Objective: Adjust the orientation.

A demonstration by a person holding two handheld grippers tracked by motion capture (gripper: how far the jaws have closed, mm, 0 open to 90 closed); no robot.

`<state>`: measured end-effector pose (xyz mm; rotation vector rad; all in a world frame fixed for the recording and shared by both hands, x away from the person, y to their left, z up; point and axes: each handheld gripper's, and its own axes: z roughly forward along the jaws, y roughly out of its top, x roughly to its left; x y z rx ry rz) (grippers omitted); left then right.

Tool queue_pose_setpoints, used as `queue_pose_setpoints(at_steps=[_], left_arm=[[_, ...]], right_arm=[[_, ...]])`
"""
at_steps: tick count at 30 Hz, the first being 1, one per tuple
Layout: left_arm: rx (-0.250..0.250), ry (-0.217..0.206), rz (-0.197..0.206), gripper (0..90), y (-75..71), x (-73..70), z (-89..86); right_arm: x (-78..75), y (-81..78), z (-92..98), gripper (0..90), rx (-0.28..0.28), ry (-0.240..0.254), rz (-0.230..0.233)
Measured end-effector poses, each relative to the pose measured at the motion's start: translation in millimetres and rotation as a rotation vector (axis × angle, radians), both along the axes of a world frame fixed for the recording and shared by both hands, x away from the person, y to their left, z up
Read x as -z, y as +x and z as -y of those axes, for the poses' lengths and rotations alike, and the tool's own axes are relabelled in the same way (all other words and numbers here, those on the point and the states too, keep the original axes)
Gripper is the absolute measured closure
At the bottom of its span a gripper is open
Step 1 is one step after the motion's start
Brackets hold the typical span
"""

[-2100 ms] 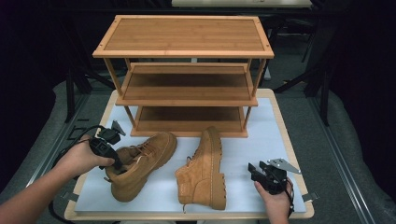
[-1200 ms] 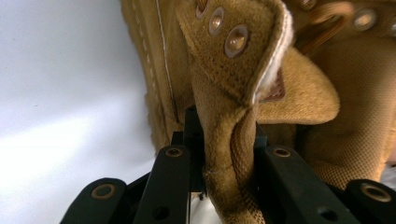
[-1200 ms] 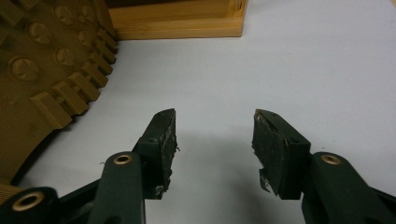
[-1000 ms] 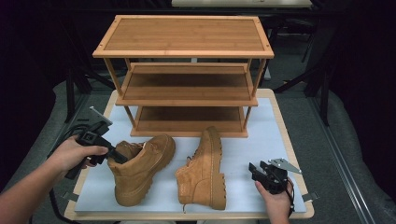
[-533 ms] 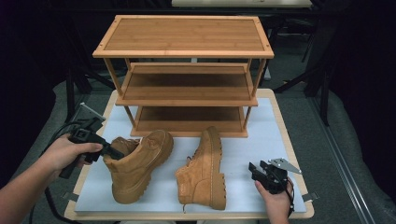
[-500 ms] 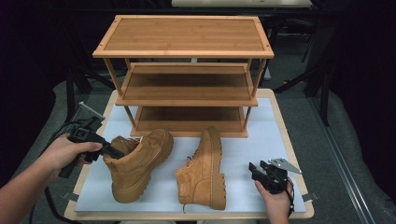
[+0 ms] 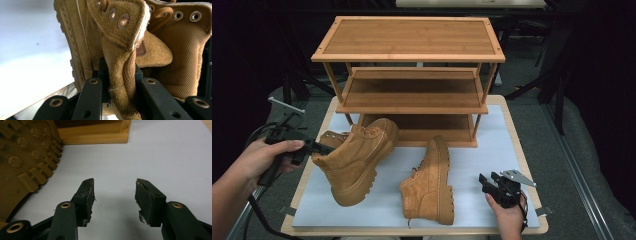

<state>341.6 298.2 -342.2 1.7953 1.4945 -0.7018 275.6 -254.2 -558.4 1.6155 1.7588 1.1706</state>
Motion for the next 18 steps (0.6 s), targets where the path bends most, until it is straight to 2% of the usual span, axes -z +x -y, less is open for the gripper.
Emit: queue_pose_setpoints(at_steps=[2,4,5,6,7,10,11,12,14,18], left_arm=[[-0.002,-0.019,0.011,78.7,-1.5,-4.2,0.0],[0.012,-0.019,0.019,78.7,-3.4,-11.9,-0.8],[0.010,-0.032,0.023,78.7,-3.8,-14.2,-1.7],[0.010,-0.032,0.023,78.7,-3.8,-14.2,-1.7],[0.015,-0.028,0.028,78.6,-3.8,-18.0,-1.6],[0.005,-0.027,0.051,78.7,-4.8,-32.6,-1.0],[0.005,-0.027,0.051,78.7,-4.8,-32.6,-1.0],[0.006,-0.026,0.058,78.7,-5.3,-35.6,-0.6],[0.014,-0.029,0.071,78.7,-5.7,-41.0,-0.5],[-0.007,-0.076,0.087,78.8,-3.9,-44.0,-5.0]], right_arm=[[-0.1,-0.1,0.9,49.0,0.002,-0.002,-0.002],[-0.2,-0.1,1.4,49.0,0.005,-0.001,-0.001],[0.6,0.5,1.1,49.0,0.007,0.005,0.011],[0.6,0.5,1.1,49.0,0.007,0.005,0.011],[0.4,0.1,0.7,49.0,0.006,-0.005,-0.001],[0.5,0.4,-2.0,49.0,0.002,-0.015,0.000],[-0.4,-0.1,-2.4,49.0,-0.004,-0.014,-0.006],[0.3,0.3,-3.1,49.0,0.001,-0.013,0.016],[0.2,-0.3,-3.6,49.0,0.004,-0.014,0.019],[-0.1,-0.4,-1.5,49.0,0.008,-0.015,0.006]])
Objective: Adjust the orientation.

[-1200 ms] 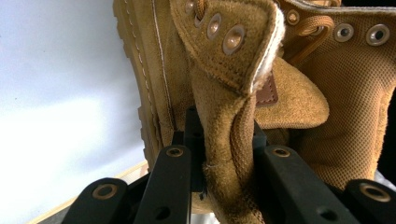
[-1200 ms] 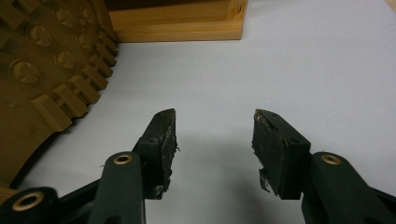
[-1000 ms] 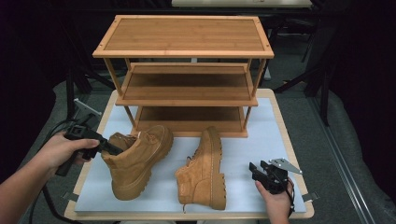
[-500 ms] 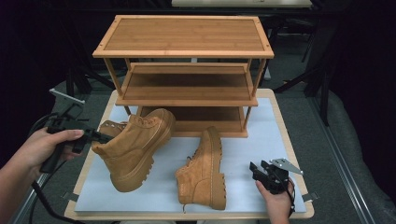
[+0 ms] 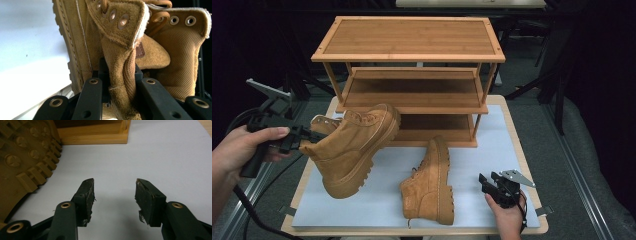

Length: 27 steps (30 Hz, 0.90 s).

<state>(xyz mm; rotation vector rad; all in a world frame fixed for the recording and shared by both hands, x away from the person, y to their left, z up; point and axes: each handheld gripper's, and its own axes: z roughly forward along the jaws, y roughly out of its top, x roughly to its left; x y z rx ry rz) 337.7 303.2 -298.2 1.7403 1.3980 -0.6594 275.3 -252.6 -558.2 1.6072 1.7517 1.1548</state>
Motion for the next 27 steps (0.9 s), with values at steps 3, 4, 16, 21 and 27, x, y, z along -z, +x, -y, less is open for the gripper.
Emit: queue_pose_setpoints(at_steps=[3,4,16,21,27], left_arm=[[-0.019,-0.030,0.026,78.8,6.9,-1.3,-1.0],[-0.019,-0.030,0.026,78.8,6.9,-1.3,-1.0],[-0.089,-0.092,0.060,78.6,36.9,-4.8,7.3],[-0.113,-0.080,0.098,78.8,38.5,-10.9,11.5],[-0.153,-0.100,0.109,78.8,50.3,-7.3,19.4]], right_arm=[[-0.6,-0.7,0.4,49.0,0.005,-0.002,0.004],[-0.6,-0.7,0.4,49.0,0.005,-0.002,0.004],[1.3,1.7,1.2,49.0,0.006,-0.008,0.006],[0.8,0.8,1.2,49.0,0.005,-0.001,0.020],[-1.1,-1.0,4.2,49.0,0.008,0.004,0.004]])
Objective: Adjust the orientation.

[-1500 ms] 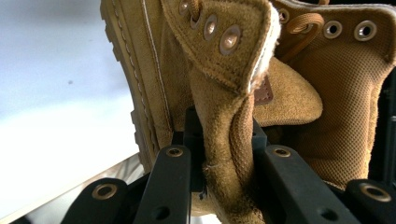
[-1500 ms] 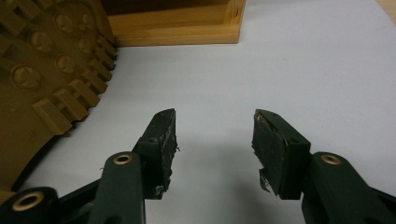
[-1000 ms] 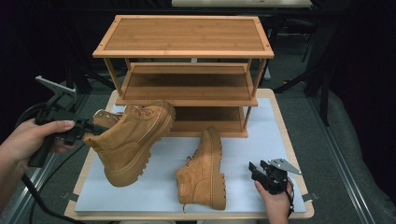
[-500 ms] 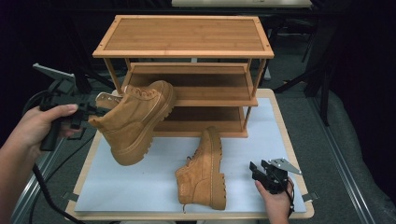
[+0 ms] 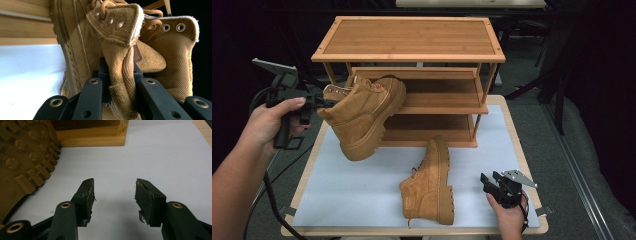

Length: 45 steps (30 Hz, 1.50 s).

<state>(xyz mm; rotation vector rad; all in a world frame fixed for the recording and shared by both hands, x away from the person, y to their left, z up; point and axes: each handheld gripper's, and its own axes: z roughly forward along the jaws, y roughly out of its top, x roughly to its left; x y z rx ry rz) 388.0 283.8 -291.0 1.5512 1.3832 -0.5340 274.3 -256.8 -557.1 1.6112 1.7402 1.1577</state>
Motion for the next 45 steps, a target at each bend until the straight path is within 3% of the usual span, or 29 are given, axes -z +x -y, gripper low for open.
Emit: queue_pose_setpoints(at_steps=[5,8,9,10,11,12,13,17,18,19,20,21,22,24,30,34,39,40,42,43,45], left_arm=[[-0.058,0.018,0.005,78.9,15.7,6.8,3.7],[-0.110,0.040,0.034,78.9,22.3,10.2,7.2],[-0.127,0.029,0.045,79.0,23.8,12.1,9.6],[-0.160,0.048,0.057,78.8,28.9,18.1,15.3],[-0.160,0.048,0.057,78.8,28.9,18.1,15.3],[-0.156,0.011,0.054,78.8,31.6,22.4,17.9],[-0.163,0.001,0.065,78.5,32.6,23.5,21.4],[-0.159,0.066,0.096,77.8,32.0,23.2,41.0],[-0.133,0.112,0.110,76.4,30.2,22.7,51.8],[-0.133,0.112,0.110,76.0,30.2,22.7,51.8],[-0.129,0.161,0.129,76.0,28.2,21.1,56.1],[-0.132,0.179,0.135,76.0,27.3,21.4,58.3],[-0.138,0.149,0.127,75.8,27.3,26.2,59.7],[-0.130,0.135,0.124,75.2,27.7,28.7,61.5],[-0.130,0.133,0.111,72.9,26.6,29.7,69.2],[-0.128,0.129,0.139,69.5,21.4,31.9,66.8],[-0.121,0.114,0.131,55.9,21.7,27.7,64.7],[-0.121,0.140,0.159,55.0,20.4,23.7,62.6],[-0.130,0.131,0.179,55.1,16.7,18.4,59.2],[-0.126,0.116,0.187,54.4,14.5,15.9,56.5],[-0.115,0.137,0.204,53.4,9.4,11.6,52.7]], right_arm=[[-0.3,-0.8,1.2,49.0,0.005,0.004,0.003],[-0.2,-0.8,3.5,49.0,0.006,0.007,0.003],[-0.1,-0.5,3.9,49.0,0.005,0.009,0.004],[0.6,0.3,4.7,49.0,0.002,0.009,0.000],[0.6,0.3,4.7,49.0,0.002,0.009,0.000],[1.4,1.1,4.6,49.1,0.002,0.014,0.003],[1.5,1.7,4.0,49.0,0.000,0.020,0.005],[0.4,0.9,2.2,49.0,-0.011,0.011,0.001],[0.4,0.8,1.9,49.0,-0.010,0.011,0.001],[0.4,0.8,1.9,49.0,-0.010,0.011,0.001],[0.1,0.7,2.1,49.0,-0.015,0.014,0.003],[0.1,0.7,2.1,49.0,-0.015,0.014,0.003],[0.3,1.0,1.9,49.0,-0.013,0.016,0.013],[0.3,1.2,1.6,49.0,-0.012,0.019,0.014],[0.1,1.8,0.4,49.0,-0.017,0.013,0.003],[0.0,2.3,0.0,49.0,-0.018,0.016,0.003],[0.1,2.1,-1.6,49.2,-0.024,0.021,0.013],[-1.2,1.4,-2.1,49.2,-0.029,0.017,0.001],[-0.8,2.2,-3.1,49.2,-0.033,0.024,0.020],[-2.4,1.6,-2.8,49.1,-0.038,0.015,0.004],[-2.6,2.0,-3.6,49.0,-0.036,0.016,0.016]])
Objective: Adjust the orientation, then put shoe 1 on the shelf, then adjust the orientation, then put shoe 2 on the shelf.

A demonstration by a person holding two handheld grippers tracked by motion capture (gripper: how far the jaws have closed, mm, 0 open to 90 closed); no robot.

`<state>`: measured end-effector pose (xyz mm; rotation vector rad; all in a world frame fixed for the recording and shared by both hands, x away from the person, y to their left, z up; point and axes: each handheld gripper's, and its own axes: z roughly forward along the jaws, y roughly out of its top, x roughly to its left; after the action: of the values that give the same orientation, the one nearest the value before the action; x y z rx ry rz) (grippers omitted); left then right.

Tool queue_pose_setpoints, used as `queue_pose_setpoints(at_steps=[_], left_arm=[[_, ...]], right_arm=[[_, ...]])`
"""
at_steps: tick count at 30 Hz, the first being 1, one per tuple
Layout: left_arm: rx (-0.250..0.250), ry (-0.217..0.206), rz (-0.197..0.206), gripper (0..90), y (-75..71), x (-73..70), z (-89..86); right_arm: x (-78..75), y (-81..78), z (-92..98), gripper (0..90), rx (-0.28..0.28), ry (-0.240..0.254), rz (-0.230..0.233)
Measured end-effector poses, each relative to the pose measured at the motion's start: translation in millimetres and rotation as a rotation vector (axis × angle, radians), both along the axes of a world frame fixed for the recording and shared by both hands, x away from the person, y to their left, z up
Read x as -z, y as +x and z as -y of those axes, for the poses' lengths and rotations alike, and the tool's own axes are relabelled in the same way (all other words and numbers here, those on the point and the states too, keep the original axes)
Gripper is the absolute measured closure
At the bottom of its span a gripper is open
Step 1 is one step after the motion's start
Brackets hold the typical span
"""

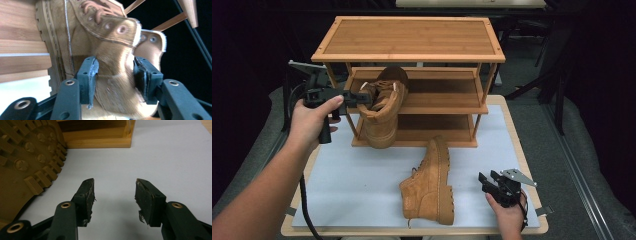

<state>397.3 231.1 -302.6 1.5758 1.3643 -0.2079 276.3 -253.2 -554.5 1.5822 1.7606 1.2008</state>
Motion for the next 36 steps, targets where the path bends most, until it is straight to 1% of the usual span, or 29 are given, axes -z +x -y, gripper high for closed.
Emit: queue_pose_setpoints(at_steps=[1,4,5,6,7,8,12,13,14,15,16,17,18,19,20,21,23,24,25,26,27,28,29,30,32,33,34,35,36], left_arm=[[0.001,0.002,0.006,53.5,-2.6,-1.3,-2.7],[0.000,-0.009,0.019,53.7,-11.3,-4.1,-13.6],[0.000,-0.009,0.019,54.5,-11.3,-4.1,-13.6],[-0.001,-0.005,0.024,54.7,-14.5,-4.5,-17.4],[-0.004,0.001,0.033,54.7,-18.3,-4.3,-20.8],[-0.001,0.008,0.038,55.1,-22.0,-3.5,-24.3],[0.014,0.039,0.060,58.3,-38.3,6.6,-39.6],[0.011,0.080,0.077,59.0,-45.0,18.6,-46.5],[0.011,0.080,0.077,59.8,-45.0,18.6,-46.5],[0.005,0.098,0.081,60.2,-47.8,26.6,-49.4],[0.005,0.135,0.082,60.2,-51.7,45.1,-53.9],[0.005,0.135,0.082,60.2,-51.7,45.1,-53.9],[0.000,0.145,0.089,60.2,-53.4,54.6,-55.9],[-0.007,0.156,0.098,60.1,-54.7,64.7,-57.8],[-0.011,0.162,0.090,60.1,-55.7,74.8,-59.2],[-0.014,0.168,0.084,60.1,-56.6,84.8,-60.1],[-0.008,0.194,0.085,60.1,-58.5,103.9,-60.7],[-0.012,0.204,0.088,61.5,-59.5,112.8,-60.7],[-0.007,0.220,0.076,61.8,-60.5,129.6,-60.2],[-0.007,0.228,0.073,62.1,-60.6,137.3,-60.2],[-0.004,0.227,0.068,62.5,-60.7,144.5,-59.9],[-0.004,0.227,0.068,62.5,-60.7,144.5,-59.9],[-0.004,0.221,0.062,62.5,-60.6,150.9,-59.4],[0.000,0.227,0.058,62.2,-60.8,160.8,-58.4],[-0.003,0.219,0.069,62.1,-62.7,169.5,-56.9],[-0.003,0.219,0.069,61.6,-62.7,169.5,-56.9],[-0.001,0.213,0.075,61.6,-63.8,174.1,-56.3],[0.003,0.205,0.073,60.9,-65.0,178.7,-55.8],[0.001,0.192,0.078,59.6,-67.7,187.4,-55.2]], right_arm=[[-0.8,-0.4,0.0,48.9,-0.001,-0.006,-0.012],[-2.2,0.5,-1.4,48.4,-0.010,0.002,-0.018],[-2.2,0.5,-1.4,48.4,-0.010,0.002,-0.018],[-5.7,0.2,-2.1,48.4,-0.024,0.004,-0.034],[-5.7,0.2,-2.1,48.4,-0.024,0.004,-0.034],[-6.4,0.9,-3.7,48.5,-0.020,0.012,-0.012],[-19.1,-0.5,-7.3,48.8,-0.056,0.032,-0.024],[-21.4,-0.4,-8.2,48.8,-0.060,0.038,-0.024],[-23.6,-0.1,-8.9,48.8,-0.068,0.039,-0.025],[-25.6,0.3,-10.0,48.8,-0.072,0.042,-0.022],[-28.2,0.5,-10.5,48.8,-0.082,0.037,-0.032],[-28.2,0.5,-10.5,48.8,-0.082,0.037,-0.032],[-29.5,1.3,-12.3,48.6,-0.084,0.041,-0.022],[-33.1,2.5,-14.5,47.3,-0.092,0.025,-0.024],[-34.6,3.7,-15.8,47.3,-0.093,0.028,-0.020],[-37.5,4.3,-15.8,47.3,-0.102,0.022,-0.040],[-40.0,5.3,-16.7,47.4,-0.102,0.020,-0.044],[-45.2,7.2,-17.7,51.4,-0.115,0.014,-0.050],[-47.6,8.8,-18.6,52.3,-0.126,0.020,-0.062],[-49.4,10.7,-20.2,53.3,-0.132,0.025,-0.067],[-51.1,12.7,-21.9,54.8,-0.139,0.023,-0.065],[-51.1,12.7,-21.9,54.8,-0.139,0.023,-0.065],[-54.3,14.1,-22.4,57.0,-0.166,0.022,-0.088],[-58.5,17.3,-27.9,59.4,-0.157,0.006,-0.097],[-62.6,20.2,-33.1,61.5,-0.179,-0.001,-0.118],[-65.0,20.8,-35.6,62.4,-0.188,-0.010,-0.124],[-65.0,20.8,-35.6,62.4,-0.188,-0.010,-0.124],[-67.1,21.4,-37.4,64.2,-0.211,-0.012,-0.124],[-71.0,21.9,-42.5,72.8,-0.211,-0.025,-0.133]])
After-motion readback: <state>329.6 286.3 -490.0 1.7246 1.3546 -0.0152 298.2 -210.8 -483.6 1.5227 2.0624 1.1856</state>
